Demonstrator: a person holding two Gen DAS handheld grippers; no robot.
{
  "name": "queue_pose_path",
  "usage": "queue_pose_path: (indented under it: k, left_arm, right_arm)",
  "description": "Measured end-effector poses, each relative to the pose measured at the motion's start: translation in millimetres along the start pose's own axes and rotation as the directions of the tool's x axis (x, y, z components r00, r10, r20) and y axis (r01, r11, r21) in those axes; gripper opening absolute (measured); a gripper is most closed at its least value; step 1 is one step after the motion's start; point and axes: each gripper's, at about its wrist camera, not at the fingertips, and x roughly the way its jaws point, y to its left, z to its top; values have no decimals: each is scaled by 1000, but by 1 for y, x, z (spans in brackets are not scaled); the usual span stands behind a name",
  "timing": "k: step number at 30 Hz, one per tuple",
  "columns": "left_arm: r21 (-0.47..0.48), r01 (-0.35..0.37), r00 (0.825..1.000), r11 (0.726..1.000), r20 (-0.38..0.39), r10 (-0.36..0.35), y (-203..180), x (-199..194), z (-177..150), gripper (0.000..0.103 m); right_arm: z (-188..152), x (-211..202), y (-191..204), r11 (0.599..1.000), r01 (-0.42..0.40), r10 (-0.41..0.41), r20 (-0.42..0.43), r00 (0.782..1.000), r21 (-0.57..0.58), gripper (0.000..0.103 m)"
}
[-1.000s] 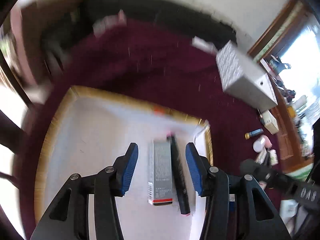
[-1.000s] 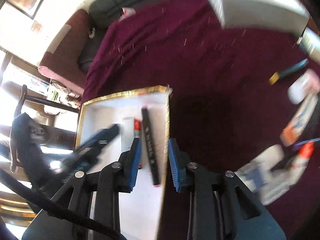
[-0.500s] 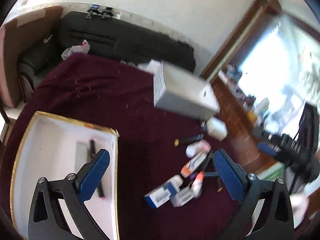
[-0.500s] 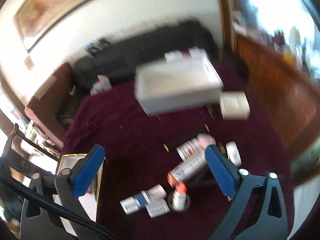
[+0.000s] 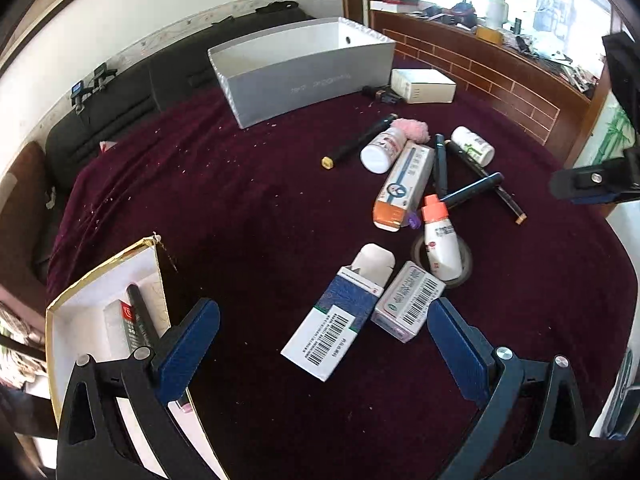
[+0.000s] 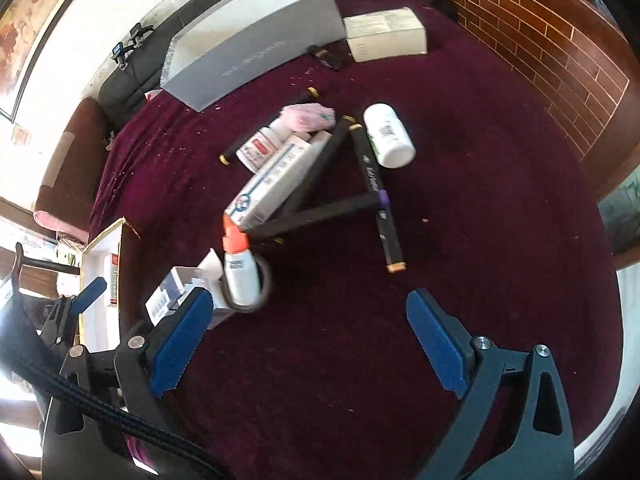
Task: Organize objects
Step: 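Grasp the blue-white medicine box with the left gripper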
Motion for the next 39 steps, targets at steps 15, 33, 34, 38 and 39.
queue_pose_path:
  k: [15, 33, 34, 38, 39]
  left_arm:
    - [-57, 182, 948, 982, -255, -191, -21, 45, -17, 65]
    - [-248, 192, 951, 950, -193, -243, -19, 62, -8, 89]
    - [-267, 216, 947, 939, -177, -268, -16, 58, -10, 69]
    - [-291, 239, 946, 927, -145, -289, -1, 38, -21, 63]
    - [-306, 237, 948, 922, -135, -288, 3, 31, -28, 63]
  right_arm:
    - [-1, 12, -9, 999, -16, 14, -61, 998, -37, 99]
    - [-8, 28, 13, 995, -34, 24, -105, 994, -90, 98]
    - [-8, 29, 14, 995, -33, 23, -107, 994, -92, 98]
    - [-8, 31, 19, 995, -30, 19, -109, 994, -93, 98]
    - [-8, 32, 20, 995, -31, 21, -111, 994, -92, 98]
